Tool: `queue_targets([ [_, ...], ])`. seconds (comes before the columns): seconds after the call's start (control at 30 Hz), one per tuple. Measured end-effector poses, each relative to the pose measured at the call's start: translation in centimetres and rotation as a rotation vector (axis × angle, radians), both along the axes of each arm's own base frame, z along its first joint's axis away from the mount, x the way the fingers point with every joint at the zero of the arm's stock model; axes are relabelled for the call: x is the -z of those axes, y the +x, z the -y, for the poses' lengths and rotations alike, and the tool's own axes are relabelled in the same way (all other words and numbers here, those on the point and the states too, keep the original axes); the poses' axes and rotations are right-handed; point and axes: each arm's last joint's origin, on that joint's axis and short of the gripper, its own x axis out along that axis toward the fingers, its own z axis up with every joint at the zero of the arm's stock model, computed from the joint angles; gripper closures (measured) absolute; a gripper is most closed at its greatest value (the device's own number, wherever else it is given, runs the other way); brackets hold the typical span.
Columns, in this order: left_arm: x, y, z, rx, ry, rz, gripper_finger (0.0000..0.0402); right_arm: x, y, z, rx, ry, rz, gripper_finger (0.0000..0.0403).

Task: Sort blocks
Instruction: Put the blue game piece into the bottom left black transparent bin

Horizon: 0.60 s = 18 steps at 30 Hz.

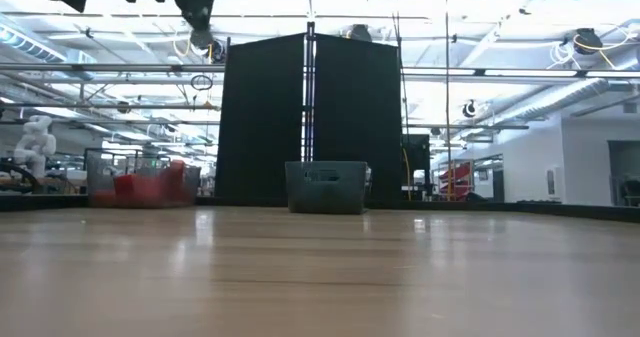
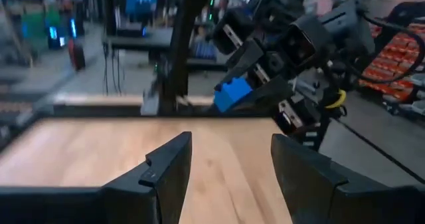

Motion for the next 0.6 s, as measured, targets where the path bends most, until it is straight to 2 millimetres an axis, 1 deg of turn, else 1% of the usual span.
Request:
queue_targets([
  [0.1, 0.1, -0.1, 0.2, 0.013, 0.035, 0.080, 0.0196, -0.9, 0.7, 0.0, -0.012, -0.068, -0.038, 0.0328],
  [0.23, 0.0, -0.3, 0.5, 0.028, 0.063, 0.180, 0.0197, -2.0, 1.7, 0.4, -0.036, -0.114, -0.075, 0.0328],
  [0.4, -0.3, -0.4, 0.7, 0.074, 0.054, 0.222, 0.0197, -2.7, 3.0, 1.0, -0.170, -0.111, -0.129, 0.0328],
  [0.6, -0.8, -0.6, 1.3, 0.249, -0.012, 0.257, 0.0197, -5.0, 4.5, 1.0, -0.373, -0.245, -0.116, 0.0328],
])
